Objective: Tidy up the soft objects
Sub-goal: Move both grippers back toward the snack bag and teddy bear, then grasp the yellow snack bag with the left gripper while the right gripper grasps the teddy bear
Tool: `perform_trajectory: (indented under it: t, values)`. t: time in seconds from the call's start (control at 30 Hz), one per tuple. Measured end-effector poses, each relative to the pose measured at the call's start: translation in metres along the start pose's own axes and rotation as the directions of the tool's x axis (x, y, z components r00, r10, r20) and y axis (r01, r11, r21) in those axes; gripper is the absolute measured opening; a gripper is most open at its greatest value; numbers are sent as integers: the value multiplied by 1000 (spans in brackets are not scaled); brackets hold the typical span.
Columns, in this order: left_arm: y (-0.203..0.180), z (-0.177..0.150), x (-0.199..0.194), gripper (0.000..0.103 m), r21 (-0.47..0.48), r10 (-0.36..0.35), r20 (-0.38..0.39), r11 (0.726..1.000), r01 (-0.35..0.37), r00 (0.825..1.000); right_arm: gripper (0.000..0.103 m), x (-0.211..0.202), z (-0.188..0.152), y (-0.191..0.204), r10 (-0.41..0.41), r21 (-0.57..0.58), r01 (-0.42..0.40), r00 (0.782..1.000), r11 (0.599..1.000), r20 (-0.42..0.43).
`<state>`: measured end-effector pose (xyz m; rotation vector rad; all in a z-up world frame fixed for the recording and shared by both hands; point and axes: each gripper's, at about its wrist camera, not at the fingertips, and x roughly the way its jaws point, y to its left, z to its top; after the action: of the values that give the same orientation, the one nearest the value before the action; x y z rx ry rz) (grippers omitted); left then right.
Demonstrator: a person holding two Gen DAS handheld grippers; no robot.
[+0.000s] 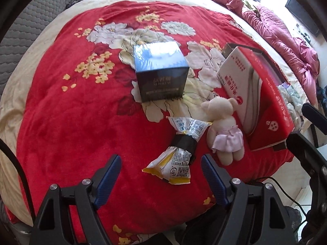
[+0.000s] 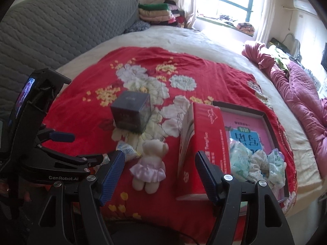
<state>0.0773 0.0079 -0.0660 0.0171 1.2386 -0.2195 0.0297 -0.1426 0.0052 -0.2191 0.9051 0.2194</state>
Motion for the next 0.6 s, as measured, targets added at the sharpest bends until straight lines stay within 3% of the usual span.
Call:
perform_trajectory:
  t: [0.3,0.6]
  values:
    - [-2,1,48,81,27,-25,-103,999,28,994,73,18,-7,2,-18,-23,16,998,1000,-62]
    - [-4,8,63,78,45,-37,-88,998,41,995,73,37,-12,9,-17,-40,12,993,999,-117]
